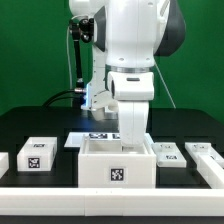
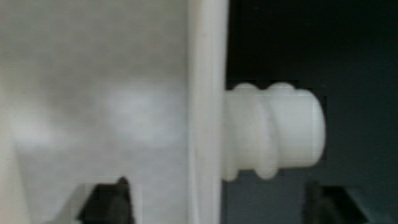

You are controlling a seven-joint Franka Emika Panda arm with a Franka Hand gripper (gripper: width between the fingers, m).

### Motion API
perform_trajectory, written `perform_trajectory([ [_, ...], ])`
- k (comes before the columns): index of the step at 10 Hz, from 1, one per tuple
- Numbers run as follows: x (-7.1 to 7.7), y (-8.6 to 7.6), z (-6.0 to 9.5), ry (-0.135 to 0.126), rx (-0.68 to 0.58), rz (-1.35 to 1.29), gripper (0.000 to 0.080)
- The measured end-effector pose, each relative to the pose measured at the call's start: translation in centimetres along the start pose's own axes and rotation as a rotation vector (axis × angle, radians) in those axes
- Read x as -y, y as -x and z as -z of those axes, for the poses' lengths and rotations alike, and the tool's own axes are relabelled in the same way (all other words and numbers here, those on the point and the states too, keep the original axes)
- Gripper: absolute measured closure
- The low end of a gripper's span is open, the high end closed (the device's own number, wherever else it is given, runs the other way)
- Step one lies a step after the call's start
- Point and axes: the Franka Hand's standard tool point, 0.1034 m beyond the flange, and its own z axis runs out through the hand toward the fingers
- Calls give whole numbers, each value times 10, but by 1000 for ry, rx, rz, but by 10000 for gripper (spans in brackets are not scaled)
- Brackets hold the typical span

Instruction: Assemble cabinet

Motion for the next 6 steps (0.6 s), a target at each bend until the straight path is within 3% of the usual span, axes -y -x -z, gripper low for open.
perform_trajectory([
  [2, 0, 0, 0, 0, 0, 0, 649],
  [3, 0, 0, 0, 0, 0, 0, 649],
  [4, 0, 0, 0, 1, 0, 0, 764],
  [6, -1, 0, 1, 5, 0, 0, 765],
])
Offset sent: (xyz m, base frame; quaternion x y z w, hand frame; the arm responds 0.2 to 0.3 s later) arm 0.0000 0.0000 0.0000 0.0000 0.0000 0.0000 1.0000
